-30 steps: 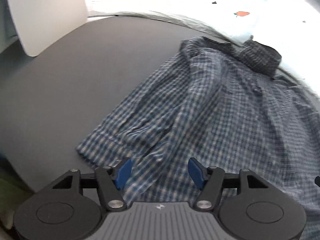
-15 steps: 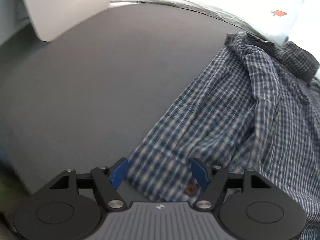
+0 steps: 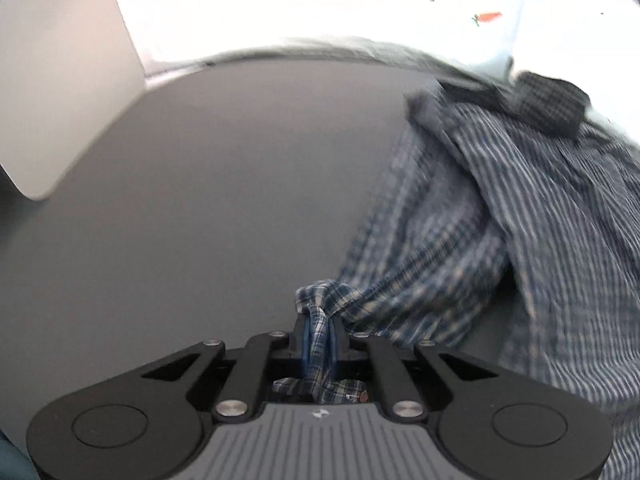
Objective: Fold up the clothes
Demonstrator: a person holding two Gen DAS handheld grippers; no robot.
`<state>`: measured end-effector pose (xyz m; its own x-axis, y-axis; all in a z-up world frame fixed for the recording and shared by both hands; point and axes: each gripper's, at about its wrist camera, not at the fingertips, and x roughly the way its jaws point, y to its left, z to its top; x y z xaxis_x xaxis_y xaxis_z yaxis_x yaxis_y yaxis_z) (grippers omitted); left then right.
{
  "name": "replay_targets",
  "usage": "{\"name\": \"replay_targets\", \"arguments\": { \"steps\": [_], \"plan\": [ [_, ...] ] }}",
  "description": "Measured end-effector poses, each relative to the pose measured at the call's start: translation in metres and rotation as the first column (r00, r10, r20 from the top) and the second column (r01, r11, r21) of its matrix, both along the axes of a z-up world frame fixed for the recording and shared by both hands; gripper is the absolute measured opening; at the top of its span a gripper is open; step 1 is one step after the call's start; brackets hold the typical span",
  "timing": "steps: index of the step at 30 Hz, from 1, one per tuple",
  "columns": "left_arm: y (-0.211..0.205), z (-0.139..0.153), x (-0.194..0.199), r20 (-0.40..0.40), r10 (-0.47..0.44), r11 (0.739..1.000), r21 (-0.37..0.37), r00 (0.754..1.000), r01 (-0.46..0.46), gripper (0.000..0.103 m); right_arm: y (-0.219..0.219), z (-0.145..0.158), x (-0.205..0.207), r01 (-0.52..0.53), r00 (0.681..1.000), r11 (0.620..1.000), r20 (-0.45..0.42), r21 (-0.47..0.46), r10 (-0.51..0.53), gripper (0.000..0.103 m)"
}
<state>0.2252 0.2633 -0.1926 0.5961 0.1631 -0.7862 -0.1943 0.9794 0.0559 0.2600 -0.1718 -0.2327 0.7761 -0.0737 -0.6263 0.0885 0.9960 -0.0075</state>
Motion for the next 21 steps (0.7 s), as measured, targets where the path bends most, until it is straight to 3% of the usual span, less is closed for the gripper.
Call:
{"name": "replay_targets", "arguments": {
  "steps": [7, 16, 21],
  "plan": [
    [0.070, 0.043, 0.010, 0.093, 0.169, 0.977, 0.118, 0.981, -0.179, 0.010, 0.004, 0.000, 0.001, 0.005, 1.000, 1.000, -0.002, -0.001, -0.005, 0.103],
    [0.112, 0.036, 0.037, 0.095, 0.253, 0.958, 0.115, 0.963, -0.263, 0.011, 0.004, -0.001, 0.002, 0.006, 1.000, 1.000, -0.003, -0.001, -0.006, 0.103],
    [0.134, 0.024, 0.038, 0.037, 0.333, 0.941, 0.047, 0.942, -0.335, 0.026, 0.004, 0.000, 0.002, 0.006, 1.000, 1.000, -0.003, -0.001, -0.006, 0.103]
  ]
}}
